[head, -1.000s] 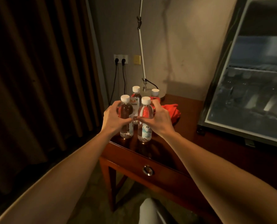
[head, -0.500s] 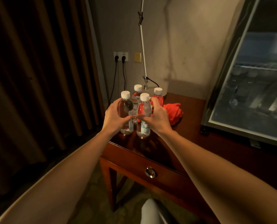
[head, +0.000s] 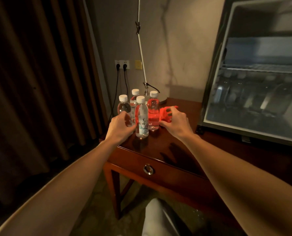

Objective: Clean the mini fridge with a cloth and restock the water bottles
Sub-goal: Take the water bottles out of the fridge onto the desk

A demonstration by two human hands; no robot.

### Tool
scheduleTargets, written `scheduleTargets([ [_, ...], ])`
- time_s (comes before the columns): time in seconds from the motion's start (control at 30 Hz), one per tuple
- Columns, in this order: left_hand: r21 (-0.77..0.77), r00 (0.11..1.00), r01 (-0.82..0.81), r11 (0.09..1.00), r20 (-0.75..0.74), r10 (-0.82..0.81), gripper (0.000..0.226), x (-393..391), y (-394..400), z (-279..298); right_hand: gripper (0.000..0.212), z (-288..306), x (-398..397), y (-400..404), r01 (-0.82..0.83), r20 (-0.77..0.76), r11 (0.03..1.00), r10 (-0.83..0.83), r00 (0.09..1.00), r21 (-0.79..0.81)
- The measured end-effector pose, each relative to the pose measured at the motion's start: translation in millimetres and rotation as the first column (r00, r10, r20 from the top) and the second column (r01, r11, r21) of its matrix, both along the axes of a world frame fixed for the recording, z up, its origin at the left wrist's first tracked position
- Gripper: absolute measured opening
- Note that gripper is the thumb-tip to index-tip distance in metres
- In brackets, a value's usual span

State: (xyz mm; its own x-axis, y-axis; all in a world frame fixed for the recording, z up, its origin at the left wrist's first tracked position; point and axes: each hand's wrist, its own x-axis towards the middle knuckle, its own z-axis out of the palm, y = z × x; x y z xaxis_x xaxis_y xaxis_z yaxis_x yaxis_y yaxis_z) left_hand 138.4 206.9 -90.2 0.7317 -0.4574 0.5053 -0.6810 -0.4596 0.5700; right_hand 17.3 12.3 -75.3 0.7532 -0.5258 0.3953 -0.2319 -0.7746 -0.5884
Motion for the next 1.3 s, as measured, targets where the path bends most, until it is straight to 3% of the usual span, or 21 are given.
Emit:
scheduleTargets([
  [0.27, 0.022, 0.976, 0.215, 0.976, -0.012, -0.215, 0.021, -66.6, -85.9, -1.9, 0.059, 10.4, -81.1, -70.0, 0.13, -0.099, 0.989, -0.137, 0.986, -0.077],
  [0.5, 0.017, 0.935, 0.355, 0.935, 0.003, -0.355, 0.037, -108.7, -187.7, 6.0, 0.067, 25.7, -136.5, -158.2, 0.261, -0.165, 0.965, -0.263, 0.95, -0.038],
  [0.7, 0.053, 0.898, 0.439, 0.897, -0.038, -0.438, 0.055, -126.9, -273.6, 21.6, 0.067, 36.2, -161.9, -229.4, 0.362, -0.133, 0.932, -0.356, 0.925, 0.029],
  [1.03, -0.005, 0.893, 0.424, 0.906, -0.165, -0.419, 0.064, -117.5, -384.5, 43.7, 0.065, 40.9, -130.7, -319.4, 0.39, -0.094, 0.918, -0.383, 0.919, 0.071],
  [1.13, 0.023, 0.936, 0.307, 0.951, -0.187, -0.298, 0.067, -104.3, -416.1, 47.2, 0.07, 36.0, -105.9, -337.6, 0.351, -0.052, 0.932, -0.347, 0.936, 0.09],
  [1.3, -0.198, 0.899, 0.311, 0.93, -0.256, -0.355, 0.089, -97.4, -450.1, 53.7, 0.08, 31.6, -65.4, -358.4, 0.317, 0.009, 0.946, -0.318, 0.948, 0.066],
])
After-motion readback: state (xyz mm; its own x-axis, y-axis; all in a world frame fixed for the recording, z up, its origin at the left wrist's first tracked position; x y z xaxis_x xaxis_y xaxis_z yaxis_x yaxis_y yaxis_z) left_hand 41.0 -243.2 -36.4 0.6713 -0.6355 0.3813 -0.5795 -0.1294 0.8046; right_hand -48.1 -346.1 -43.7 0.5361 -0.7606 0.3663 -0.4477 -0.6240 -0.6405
